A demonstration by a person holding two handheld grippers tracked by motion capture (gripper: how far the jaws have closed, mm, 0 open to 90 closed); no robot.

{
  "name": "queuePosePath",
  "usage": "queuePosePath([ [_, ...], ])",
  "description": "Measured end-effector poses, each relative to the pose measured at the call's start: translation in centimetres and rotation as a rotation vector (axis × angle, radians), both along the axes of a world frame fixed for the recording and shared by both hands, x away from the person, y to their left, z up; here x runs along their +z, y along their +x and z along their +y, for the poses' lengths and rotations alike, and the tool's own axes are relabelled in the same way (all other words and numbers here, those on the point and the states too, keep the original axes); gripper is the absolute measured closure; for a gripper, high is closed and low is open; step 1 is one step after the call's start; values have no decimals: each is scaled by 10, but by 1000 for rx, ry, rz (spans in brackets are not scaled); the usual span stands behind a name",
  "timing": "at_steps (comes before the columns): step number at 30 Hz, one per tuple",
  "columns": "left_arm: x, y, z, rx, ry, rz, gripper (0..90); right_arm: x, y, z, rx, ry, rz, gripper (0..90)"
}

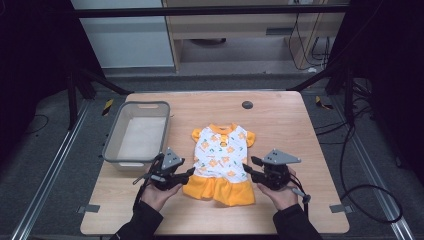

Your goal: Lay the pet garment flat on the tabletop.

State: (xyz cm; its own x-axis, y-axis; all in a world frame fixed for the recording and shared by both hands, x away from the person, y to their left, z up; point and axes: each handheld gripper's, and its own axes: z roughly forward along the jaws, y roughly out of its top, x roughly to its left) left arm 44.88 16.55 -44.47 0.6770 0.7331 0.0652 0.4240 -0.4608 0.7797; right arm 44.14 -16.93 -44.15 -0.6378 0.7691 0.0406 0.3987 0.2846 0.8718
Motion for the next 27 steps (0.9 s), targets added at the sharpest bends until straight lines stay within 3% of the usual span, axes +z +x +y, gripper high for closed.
queuePosePath([
  [7, -27, -20, 5, 13, 21, 86, 506, -23, -25, -4, 33, -27, 72, 562],
  [12, -34, -22, 1, 28, 56, 85, 515, -34, -34, 0, 47, -57, 93, 563],
  [16, -44, -19, -1, 30, 79, 114, 541, -45, -37, -2, 42, -71, 124, 589],
  [19, -48, -18, -4, 27, 102, 126, 582, -51, -35, 0, 50, -92, 144, 628],
  [22, -47, -18, -5, 32, 93, 136, 663, -53, -35, 3, 61, -107, 157, 657],
  [24, -47, -19, -6, 33, 102, 136, 690, -55, -35, 5, 68, -132, 166, 705],
  [25, -47, -20, -7, 37, 102, 137, 748, -57, -35, 6, 70, -151, 185, 768],
  [26, -46, -21, -8, 37, 109, 140, 748, -57, -35, 6, 70, -151, 185, 768],
  [27, -45, -21, -8, 36, 112, 142, 805, -58, -35, 7, 73, -152, 189, 827],
])
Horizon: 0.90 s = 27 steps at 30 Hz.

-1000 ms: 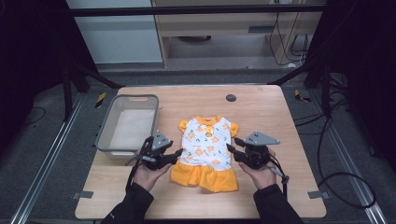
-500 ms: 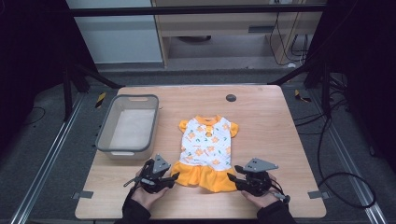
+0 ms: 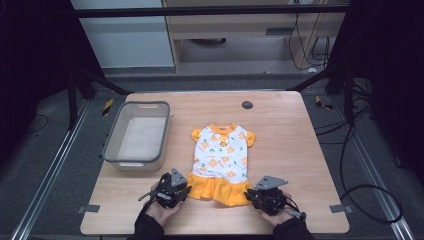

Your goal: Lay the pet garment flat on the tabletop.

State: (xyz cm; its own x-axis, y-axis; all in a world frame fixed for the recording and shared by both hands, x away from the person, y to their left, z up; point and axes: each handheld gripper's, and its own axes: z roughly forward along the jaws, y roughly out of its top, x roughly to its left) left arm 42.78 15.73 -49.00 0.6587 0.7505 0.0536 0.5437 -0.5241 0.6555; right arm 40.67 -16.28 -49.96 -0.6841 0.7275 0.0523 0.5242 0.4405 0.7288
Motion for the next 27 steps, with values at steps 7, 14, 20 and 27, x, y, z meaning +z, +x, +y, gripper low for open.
queuePosePath([
  [7, 7, 2, 10, 13, -36, 22, 874, 4, 3, -5, -3, 11, 32, 883],
  [14, 14, 0, 24, -4, -71, 45, 877, 9, 6, -22, -43, 20, 23, 882],
  [20, 8, -7, 19, -23, -44, 72, 870, 7, 8, -25, -47, -19, 10, 866],
  [27, 15, -13, 26, -13, -75, 19, 705, 12, 8, -29, -66, 41, -25, 780],
])
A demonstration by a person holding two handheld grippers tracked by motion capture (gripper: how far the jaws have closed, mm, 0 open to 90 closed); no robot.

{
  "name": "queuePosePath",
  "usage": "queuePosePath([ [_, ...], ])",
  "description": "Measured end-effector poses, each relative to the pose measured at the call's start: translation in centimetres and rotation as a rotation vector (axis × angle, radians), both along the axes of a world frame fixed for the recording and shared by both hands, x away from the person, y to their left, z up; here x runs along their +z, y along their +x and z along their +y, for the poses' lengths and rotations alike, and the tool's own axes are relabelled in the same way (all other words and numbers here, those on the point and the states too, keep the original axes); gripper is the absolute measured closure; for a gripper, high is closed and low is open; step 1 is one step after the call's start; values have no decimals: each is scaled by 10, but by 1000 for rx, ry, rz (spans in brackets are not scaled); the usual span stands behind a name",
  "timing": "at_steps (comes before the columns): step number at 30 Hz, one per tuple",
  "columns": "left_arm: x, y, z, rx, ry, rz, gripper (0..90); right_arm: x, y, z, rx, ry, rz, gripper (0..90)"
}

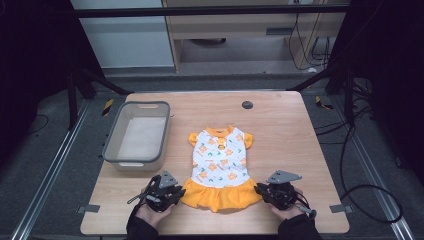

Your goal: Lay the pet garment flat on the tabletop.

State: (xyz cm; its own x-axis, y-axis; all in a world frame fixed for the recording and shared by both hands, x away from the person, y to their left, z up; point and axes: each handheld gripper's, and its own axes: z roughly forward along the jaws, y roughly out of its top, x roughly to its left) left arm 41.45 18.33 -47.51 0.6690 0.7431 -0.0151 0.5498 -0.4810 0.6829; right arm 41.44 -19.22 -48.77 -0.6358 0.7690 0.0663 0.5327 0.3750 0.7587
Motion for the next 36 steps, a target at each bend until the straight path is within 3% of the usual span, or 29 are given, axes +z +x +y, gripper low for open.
queuePosePath([
  [1, 4, -2, 4, 11, -18, -22, 685, 3, 1, -3, -9, 19, -31, 763],
  [3, 5, -3, 6, 15, -24, -34, 664, 4, 1, -4, -17, 27, -41, 752],
  [7, 10, -6, 17, 51, -37, -100, 511, 9, 4, -10, -47, 76, -83, 688],
  [11, 11, -9, 29, 66, -52, -120, 427, 12, 7, -17, -66, 97, -111, 640],
  [18, 12, -13, 50, 95, -49, -147, 357, 13, 12, -33, -126, 111, -129, 532],
  [24, 10, -13, 63, 120, -40, -153, 317, 12, 14, -45, -172, 113, -126, 463],
  [31, 6, -14, 87, 174, -47, -140, 285, 8, 16, -60, -243, 93, -129, 309],
  [36, 3, -11, 95, 197, -45, -132, 264, 6, 18, -65, -269, 95, -135, 269],
])
